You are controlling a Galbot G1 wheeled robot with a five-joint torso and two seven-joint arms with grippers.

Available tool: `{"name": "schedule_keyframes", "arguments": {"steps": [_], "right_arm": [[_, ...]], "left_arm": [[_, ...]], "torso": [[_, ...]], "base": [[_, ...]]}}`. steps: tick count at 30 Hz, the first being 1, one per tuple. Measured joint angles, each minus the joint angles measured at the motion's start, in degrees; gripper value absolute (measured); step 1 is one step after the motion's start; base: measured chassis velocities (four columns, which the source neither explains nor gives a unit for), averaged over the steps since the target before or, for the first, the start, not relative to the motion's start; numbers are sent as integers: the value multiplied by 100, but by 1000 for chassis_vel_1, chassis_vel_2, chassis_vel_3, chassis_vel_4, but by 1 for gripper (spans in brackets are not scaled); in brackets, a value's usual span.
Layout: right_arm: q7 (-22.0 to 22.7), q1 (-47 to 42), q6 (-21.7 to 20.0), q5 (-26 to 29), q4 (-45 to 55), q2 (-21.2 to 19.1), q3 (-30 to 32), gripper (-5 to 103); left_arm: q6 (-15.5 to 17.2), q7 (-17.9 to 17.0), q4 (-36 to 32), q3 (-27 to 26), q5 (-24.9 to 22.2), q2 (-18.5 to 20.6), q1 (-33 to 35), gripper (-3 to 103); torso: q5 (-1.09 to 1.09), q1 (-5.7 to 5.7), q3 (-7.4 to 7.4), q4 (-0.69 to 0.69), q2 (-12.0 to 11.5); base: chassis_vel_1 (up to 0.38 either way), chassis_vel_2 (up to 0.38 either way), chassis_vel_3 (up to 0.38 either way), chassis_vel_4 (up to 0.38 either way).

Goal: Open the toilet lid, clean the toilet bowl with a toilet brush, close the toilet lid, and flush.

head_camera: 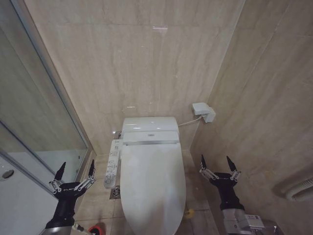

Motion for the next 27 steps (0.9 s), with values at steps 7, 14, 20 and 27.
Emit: {"name": "schedule_keyframes", "arguments": {"steps": [7, 14, 20, 27], "right_arm": [[0, 1, 0, 0, 0, 0, 0, 100], [0, 0, 0, 0, 0, 0, 0, 100], [-3, 0, 0, 0, 0, 2, -2, 100], [0, 0, 0, 0, 0, 0, 0, 100]], "left_arm": [[0, 0, 0, 0, 0, 0, -1, 100], [0, 0, -1, 1, 0, -1, 0, 100], [0, -1, -1, -1, 0, 0, 0, 100], [0, -1, -1, 1, 0, -1, 0, 100]], "torso": [[1, 3, 1, 0, -2], [0, 0, 0, 0, -1], [-3, -1, -1, 0, -1], [2, 0, 0, 0, -1]], "base": [[-24, 62, 38, -57], [106, 95, -109, -100], [185, 178, -165, -173], [25, 24, -28, -32]]}}
